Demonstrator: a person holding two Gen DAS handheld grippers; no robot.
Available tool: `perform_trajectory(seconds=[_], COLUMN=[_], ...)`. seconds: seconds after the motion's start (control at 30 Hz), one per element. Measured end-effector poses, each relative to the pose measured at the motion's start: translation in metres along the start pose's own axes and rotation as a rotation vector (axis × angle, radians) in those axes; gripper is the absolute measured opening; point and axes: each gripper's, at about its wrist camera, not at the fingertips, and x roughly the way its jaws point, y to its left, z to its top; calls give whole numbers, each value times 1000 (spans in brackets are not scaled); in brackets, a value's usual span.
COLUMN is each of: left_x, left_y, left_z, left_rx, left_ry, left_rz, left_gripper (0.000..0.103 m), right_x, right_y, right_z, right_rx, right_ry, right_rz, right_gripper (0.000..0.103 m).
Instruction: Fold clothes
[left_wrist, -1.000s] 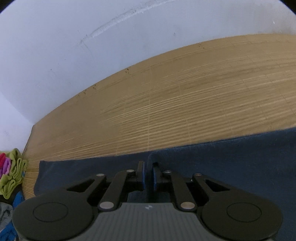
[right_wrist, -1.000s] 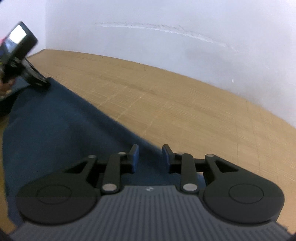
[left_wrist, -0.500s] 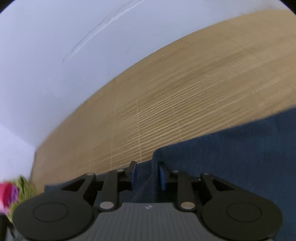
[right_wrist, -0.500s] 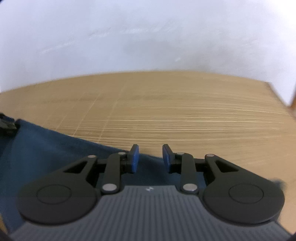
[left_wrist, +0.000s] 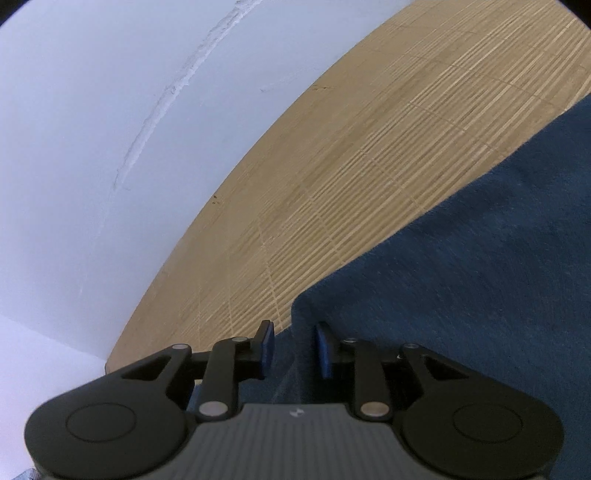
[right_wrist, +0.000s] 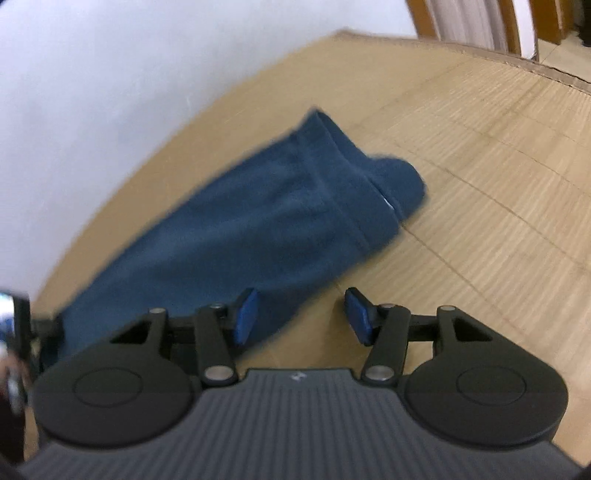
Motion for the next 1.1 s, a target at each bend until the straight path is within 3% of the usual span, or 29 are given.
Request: perform_trajectory(seconds=[0.1, 0.13, 0.17, 0.27, 0.33, 0.47, 0.67, 0.77, 0.83, 0.93, 1.03, 1.1], left_x=[-2, -3, -5, -21, -42, -103, -156, -158, -162, -186, -194, -190], left_y=[-7, -13, -19, -37, -47, -69, -84, -60, -38, -6, 27, 50], left_z=[-2, -3, -3, -2, -3, -3, 5, 7, 6, -6, -27, -45], left_rx=[49, 84, 114, 167, 179, 152, 21, -79, -144, -190, -215, -239], left_ry=[-4, -6, 1, 26, 36, 34, 20, 52, 61, 42, 51, 74], left_rz=[13, 24, 26, 35, 4, -140, -258, -271, -292, -260, -198, -165], left_gripper=[23, 19, 11, 7, 7, 8, 25, 46, 49, 55, 59, 60], right_x=[21, 26, 30, 33, 21, 7, 0, -3, -8, -34, -56, -63], right_y=[8, 11, 12, 2, -9, -39, -62, -73, -73, -52, -24, -3], right_z=[15, 18, 21, 30, 38, 61, 85, 97, 100, 90, 70, 53], right_rx=[47, 43, 44, 97, 69, 10, -76, -120, -163, -256, -348, -399], right_ry=[-66, -82, -82, -68, -82, -141, -138, -135, -151, -249, -328, -295], right_rz=[-1, -17, -41, -53, -76, -197, -276, -314, -333, -336, -279, -183], right_gripper=[52, 45, 23, 16, 16, 16, 19, 23, 23, 29, 40, 41])
